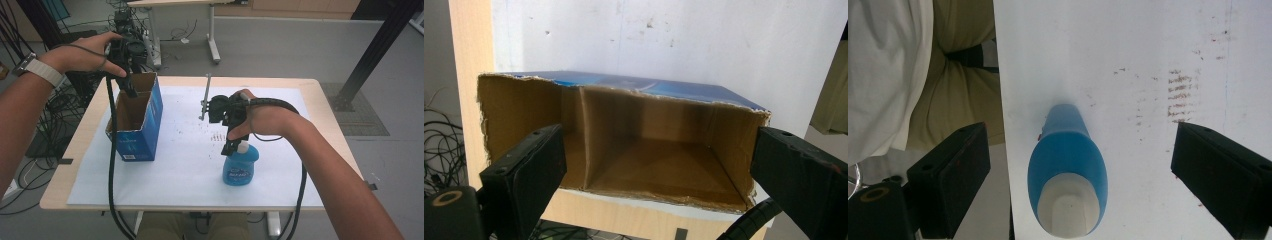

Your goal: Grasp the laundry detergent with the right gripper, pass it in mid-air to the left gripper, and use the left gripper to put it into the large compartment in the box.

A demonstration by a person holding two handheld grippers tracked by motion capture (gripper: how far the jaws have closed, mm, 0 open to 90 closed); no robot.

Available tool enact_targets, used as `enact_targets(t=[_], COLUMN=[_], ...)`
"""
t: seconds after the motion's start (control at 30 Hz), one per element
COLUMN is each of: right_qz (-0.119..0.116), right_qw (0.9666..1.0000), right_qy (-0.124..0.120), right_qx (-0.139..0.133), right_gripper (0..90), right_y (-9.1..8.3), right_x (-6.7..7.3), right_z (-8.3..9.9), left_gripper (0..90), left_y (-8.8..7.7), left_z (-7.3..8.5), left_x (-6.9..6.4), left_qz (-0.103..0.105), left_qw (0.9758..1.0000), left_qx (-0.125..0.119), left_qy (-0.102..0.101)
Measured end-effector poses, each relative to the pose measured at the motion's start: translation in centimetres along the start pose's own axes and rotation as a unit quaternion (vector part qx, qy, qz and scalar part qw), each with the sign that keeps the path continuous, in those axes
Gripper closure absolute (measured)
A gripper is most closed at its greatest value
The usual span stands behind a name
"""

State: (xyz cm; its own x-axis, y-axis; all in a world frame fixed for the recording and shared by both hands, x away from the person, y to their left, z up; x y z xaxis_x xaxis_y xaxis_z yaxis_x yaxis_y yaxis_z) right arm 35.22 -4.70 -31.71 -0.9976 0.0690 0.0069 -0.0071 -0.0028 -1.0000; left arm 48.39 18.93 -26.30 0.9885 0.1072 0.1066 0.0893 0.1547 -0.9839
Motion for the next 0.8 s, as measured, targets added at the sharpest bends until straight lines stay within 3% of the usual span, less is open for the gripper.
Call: enact_targets(t=[0.8], right_qz=[0.004], right_qw=[1.0000], right_qy=[-0.004], right_qx=[0.002], right_gripper=[8.3], right_y=[-0.28], right_x=[-0.08], right_z=[-0.02], left_gripper=[8.3], left_y=[0.02], left_z=[0.02], left_x=[0.05], left_qz=[-0.004], left_qw=[1.0000], left_qx=[-0.002], left_qy=[-0.003])
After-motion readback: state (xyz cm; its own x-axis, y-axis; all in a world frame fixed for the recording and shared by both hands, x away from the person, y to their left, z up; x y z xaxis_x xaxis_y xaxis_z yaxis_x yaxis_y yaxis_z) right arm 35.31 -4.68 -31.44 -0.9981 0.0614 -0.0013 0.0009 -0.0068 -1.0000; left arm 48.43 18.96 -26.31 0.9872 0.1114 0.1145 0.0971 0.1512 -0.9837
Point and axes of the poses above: each handheld gripper's, and its own axes: y roughly forward along the jaws, z roughly out of its underside, x roughly to its left, the point moved 10 cm from there along y, roughly forward along the jaws, and after that the axes turned 9 degrees about x, right-handed, at the moved point
